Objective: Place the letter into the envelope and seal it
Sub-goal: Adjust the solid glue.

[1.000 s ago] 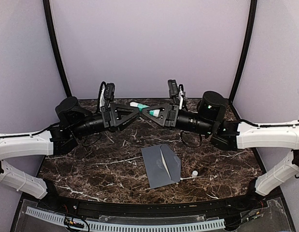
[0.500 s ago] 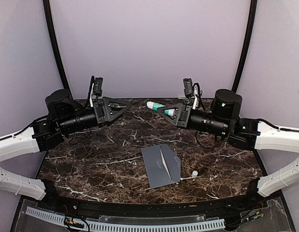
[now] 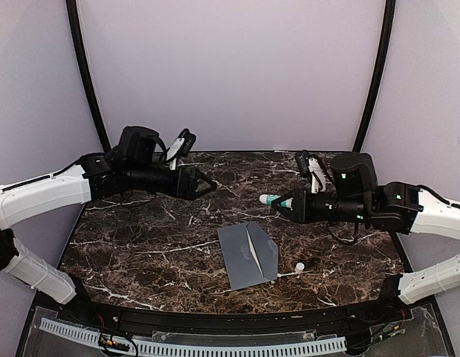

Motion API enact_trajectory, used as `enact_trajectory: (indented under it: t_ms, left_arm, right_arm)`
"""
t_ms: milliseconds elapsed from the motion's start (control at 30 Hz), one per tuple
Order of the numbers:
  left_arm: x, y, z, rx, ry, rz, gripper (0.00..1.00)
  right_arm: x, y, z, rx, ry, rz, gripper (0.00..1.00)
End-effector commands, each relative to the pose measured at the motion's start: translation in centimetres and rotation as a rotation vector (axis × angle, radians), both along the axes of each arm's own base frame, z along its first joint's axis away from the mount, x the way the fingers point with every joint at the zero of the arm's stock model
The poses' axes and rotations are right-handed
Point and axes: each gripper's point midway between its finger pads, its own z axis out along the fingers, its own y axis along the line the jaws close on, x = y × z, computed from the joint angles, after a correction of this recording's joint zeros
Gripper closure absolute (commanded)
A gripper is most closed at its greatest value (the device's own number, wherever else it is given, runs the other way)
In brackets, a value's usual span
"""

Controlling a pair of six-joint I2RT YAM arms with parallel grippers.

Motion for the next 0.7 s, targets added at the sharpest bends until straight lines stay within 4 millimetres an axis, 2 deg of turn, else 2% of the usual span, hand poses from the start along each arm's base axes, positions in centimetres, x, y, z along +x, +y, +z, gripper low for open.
enact_trajectory:
  t_ms: [0,167,267,500,667]
  left_arm:
    - [-0.8,-1.9,-3.5,0.085,-0.006,-0.196,0.26]
    - [0.2,-3.8,-8.2,0.137,0.061,-0.244,0.41]
    - [0.1,-4.7,-10.2,0.157,0.112,-0.255,0.48]
    - [-1.2,-7.5,-14.0,0.211,0.121,-0.326,0.55]
    - [-1.2,-7.7,-16.9,0.236,0.168,-0.329,0.62]
  right_arm:
    - [-0.4,-1.9,-2.1,-0.072,0.037,-0.042,0.9]
    - [-0.3,-1.9,-3.9,-0.128,0.064,-0.048,0.9]
    - [-0.4,-1.4,-5.0,-0.17,0.099,-0.035,0.91]
    - [-1.5,0.8,-8.6,-0.235,0.18,0.023,0.91]
    - [-2.2,2.1,-10.7,-0.272,0.212,0.049,0.91]
